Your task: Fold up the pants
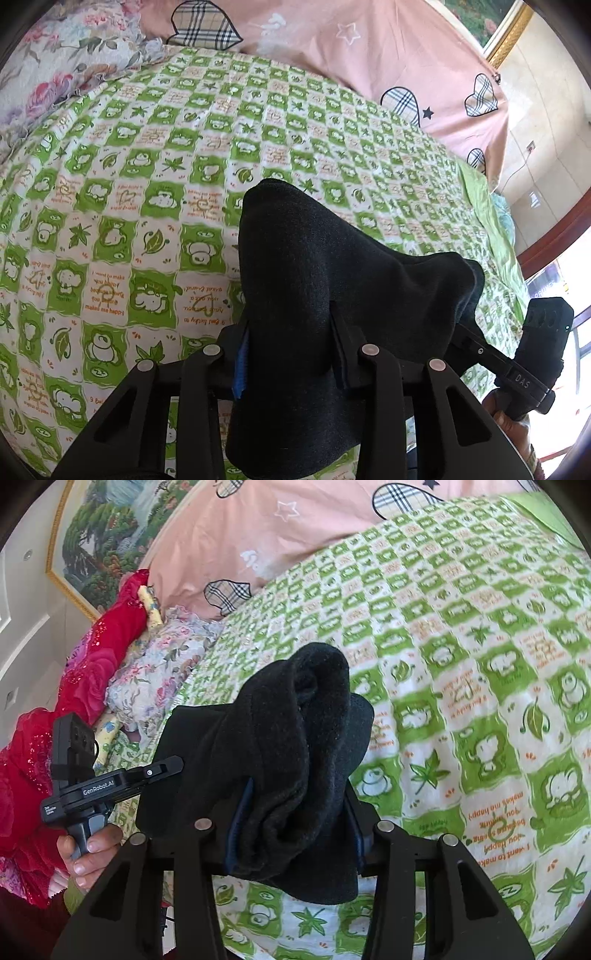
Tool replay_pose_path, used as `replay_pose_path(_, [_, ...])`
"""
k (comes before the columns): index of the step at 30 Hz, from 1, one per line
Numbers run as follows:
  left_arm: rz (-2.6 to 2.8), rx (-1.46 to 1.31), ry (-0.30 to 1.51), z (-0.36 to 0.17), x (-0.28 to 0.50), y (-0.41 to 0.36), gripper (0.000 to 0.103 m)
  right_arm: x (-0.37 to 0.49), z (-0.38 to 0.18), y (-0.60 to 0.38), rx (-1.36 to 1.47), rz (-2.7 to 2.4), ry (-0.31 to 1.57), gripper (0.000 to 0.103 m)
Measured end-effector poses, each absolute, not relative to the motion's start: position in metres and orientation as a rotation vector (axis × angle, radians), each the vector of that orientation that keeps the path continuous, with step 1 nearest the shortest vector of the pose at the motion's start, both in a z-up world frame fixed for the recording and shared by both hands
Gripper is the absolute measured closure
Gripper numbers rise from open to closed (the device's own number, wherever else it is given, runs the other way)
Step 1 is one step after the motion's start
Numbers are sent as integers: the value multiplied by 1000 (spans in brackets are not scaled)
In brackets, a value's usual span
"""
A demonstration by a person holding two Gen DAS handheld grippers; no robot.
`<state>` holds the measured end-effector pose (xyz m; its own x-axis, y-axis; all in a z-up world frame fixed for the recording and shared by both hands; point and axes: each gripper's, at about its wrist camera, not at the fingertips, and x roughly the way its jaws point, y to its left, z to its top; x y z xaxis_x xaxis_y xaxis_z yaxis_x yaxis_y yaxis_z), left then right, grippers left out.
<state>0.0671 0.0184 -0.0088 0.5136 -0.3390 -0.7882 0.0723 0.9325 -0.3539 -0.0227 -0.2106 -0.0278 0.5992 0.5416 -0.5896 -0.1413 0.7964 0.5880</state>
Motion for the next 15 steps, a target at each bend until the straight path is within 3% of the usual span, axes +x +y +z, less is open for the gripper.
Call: replay_pose_path(15, [-190, -300, 927, 17, 97, 37, 68, 34, 2, -197, 457, 471, 775, 57])
